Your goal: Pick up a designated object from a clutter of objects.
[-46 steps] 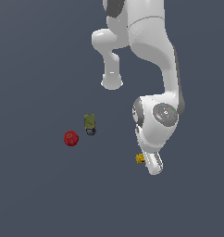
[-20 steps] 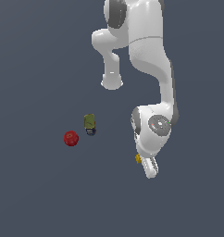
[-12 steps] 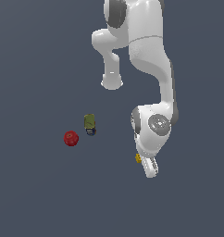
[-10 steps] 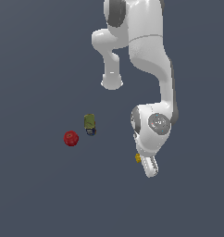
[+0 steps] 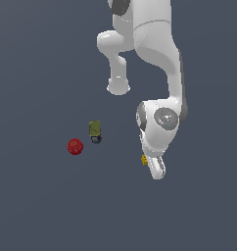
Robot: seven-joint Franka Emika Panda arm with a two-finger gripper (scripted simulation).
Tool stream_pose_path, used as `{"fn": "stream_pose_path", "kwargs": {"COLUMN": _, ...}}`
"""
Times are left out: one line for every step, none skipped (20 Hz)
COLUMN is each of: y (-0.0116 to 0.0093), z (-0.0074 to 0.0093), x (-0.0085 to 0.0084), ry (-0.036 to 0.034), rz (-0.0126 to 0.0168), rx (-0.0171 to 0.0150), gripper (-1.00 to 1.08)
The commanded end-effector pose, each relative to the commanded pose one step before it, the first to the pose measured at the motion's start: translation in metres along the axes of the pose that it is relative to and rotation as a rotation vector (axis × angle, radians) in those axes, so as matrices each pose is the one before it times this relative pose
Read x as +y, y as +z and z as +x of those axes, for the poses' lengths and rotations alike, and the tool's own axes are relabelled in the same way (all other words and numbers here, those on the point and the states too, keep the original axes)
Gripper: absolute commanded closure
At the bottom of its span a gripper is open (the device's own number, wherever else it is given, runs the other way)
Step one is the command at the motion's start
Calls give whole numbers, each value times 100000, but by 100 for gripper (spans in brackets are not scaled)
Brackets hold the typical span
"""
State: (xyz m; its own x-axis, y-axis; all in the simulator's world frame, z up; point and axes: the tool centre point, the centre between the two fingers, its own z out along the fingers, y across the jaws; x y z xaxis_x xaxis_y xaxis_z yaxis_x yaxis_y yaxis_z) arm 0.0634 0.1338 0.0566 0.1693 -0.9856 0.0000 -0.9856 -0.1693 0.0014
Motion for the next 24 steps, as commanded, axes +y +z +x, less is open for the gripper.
{"fn": "stream_pose_path", "kwargs": {"y": -1349, "z": 307, "x": 916, "ry": 22, "rz": 114, "rx": -45, "gripper": 108}}
{"fn": "stream_pose_path", "kwargs": {"y": -599, "z": 135, "x": 434, "ry": 0, "rz": 0, "rx": 0, "gripper": 108}}
{"fn": "stream_pose_path", "kwargs": {"y": -635, "z": 143, "x": 459, "ry": 0, "rz": 0, "rx": 0, "gripper": 108}}
{"fn": "stream_pose_path", "kwargs": {"y": -672, "z": 151, "x": 485, "ry": 0, "rz": 0, "rx": 0, "gripper": 108}}
{"fn": "stream_pose_path", "kwargs": {"y": -686, "z": 167, "x": 495, "ry": 10, "rz": -6, "rx": -68, "gripper": 108}}
{"fn": "stream_pose_path", "kwargs": {"y": -689, "z": 155, "x": 496, "ry": 0, "rz": 0, "rx": 0, "gripper": 108}}
{"fn": "stream_pose_path", "kwargs": {"y": -690, "z": 155, "x": 495, "ry": 0, "rz": 0, "rx": 0, "gripper": 108}}
{"fn": "stream_pose_path", "kwargs": {"y": -690, "z": 155, "x": 495, "ry": 0, "rz": 0, "rx": 0, "gripper": 108}}
{"fn": "stream_pose_path", "kwargs": {"y": -691, "z": 155, "x": 494, "ry": 0, "rz": 0, "rx": 0, "gripper": 108}}
{"fn": "stream_pose_path", "kwargs": {"y": -692, "z": 155, "x": 493, "ry": 0, "rz": 0, "rx": 0, "gripper": 108}}
{"fn": "stream_pose_path", "kwargs": {"y": -692, "z": 164, "x": 492, "ry": 4, "rz": -1, "rx": -49, "gripper": 108}}
{"fn": "stream_pose_path", "kwargs": {"y": -693, "z": 155, "x": 492, "ry": 0, "rz": 0, "rx": 0, "gripper": 108}}
{"fn": "stream_pose_path", "kwargs": {"y": -693, "z": 155, "x": 491, "ry": 0, "rz": 0, "rx": 0, "gripper": 108}}
{"fn": "stream_pose_path", "kwargs": {"y": -694, "z": 156, "x": 490, "ry": 0, "rz": 0, "rx": 0, "gripper": 108}}
{"fn": "stream_pose_path", "kwargs": {"y": -695, "z": 156, "x": 489, "ry": 0, "rz": 0, "rx": 0, "gripper": 108}}
{"fn": "stream_pose_path", "kwargs": {"y": -696, "z": 157, "x": 488, "ry": 0, "rz": 0, "rx": 0, "gripper": 108}}
{"fn": "stream_pose_path", "kwargs": {"y": -697, "z": 157, "x": 487, "ry": 0, "rz": 0, "rx": 0, "gripper": 108}}
{"fn": "stream_pose_path", "kwargs": {"y": -698, "z": 158, "x": 486, "ry": 0, "rz": 0, "rx": 0, "gripper": 108}}
{"fn": "stream_pose_path", "kwargs": {"y": -700, "z": 159, "x": 485, "ry": 0, "rz": 0, "rx": 0, "gripper": 108}}
{"fn": "stream_pose_path", "kwargs": {"y": -702, "z": 159, "x": 485, "ry": 0, "rz": 0, "rx": 0, "gripper": 108}}
{"fn": "stream_pose_path", "kwargs": {"y": -704, "z": 160, "x": 484, "ry": 0, "rz": 0, "rx": 0, "gripper": 108}}
{"fn": "stream_pose_path", "kwargs": {"y": -707, "z": 161, "x": 484, "ry": 0, "rz": 0, "rx": 0, "gripper": 108}}
{"fn": "stream_pose_path", "kwargs": {"y": -710, "z": 162, "x": 484, "ry": 0, "rz": 0, "rx": 0, "gripper": 108}}
{"fn": "stream_pose_path", "kwargs": {"y": -714, "z": 164, "x": 484, "ry": 0, "rz": 0, "rx": 0, "gripper": 108}}
